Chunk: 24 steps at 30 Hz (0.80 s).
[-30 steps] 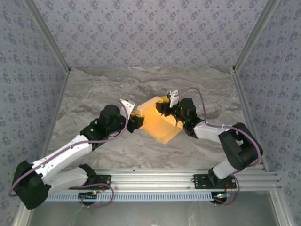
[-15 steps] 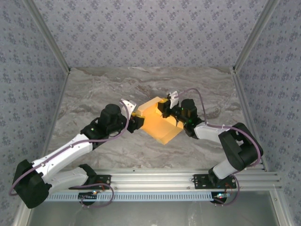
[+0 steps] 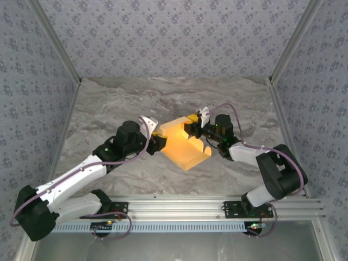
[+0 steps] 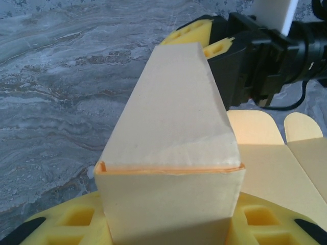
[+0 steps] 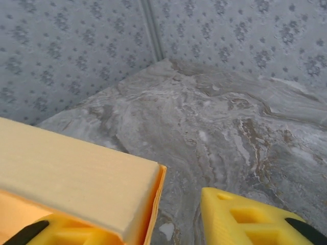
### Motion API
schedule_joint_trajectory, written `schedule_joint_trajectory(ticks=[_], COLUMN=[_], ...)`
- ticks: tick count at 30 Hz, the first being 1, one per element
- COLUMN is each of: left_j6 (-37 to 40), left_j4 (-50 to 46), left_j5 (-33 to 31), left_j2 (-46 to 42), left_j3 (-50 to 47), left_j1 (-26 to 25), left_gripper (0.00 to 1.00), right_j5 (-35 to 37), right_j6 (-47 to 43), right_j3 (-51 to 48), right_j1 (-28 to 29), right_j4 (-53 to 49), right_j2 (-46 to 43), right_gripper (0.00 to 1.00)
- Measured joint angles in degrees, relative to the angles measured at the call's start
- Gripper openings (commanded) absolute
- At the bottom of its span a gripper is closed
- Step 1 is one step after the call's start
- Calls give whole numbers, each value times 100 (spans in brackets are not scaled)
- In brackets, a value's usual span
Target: Fold the paper box
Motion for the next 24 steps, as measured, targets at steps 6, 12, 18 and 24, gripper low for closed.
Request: schedule_joint_trajectory(ticks=[6,12,18,24], left_j6=[208,772,1921,2688], left_j4=[-326,-337,-660,-831], left_j5=[17,577,1561,2048], left_j2=[-352,-592,-667,-667], left_j3=[4,4,55,129], left_j1=[168,538,612,616], left_gripper=[34,31,31,31], right_j5=[-2024,-3012,-2691,-2793], right_j6=[-1523,-3775,-4819,-5908], right_j3=[310,1193,1552,2153], right_j1=[-525,-649,-831,-645], right_j4=[-1775,-4277,-5370,-6985], right_j2=[-678,-745,-857,-767], right_gripper=[63,66,68,69])
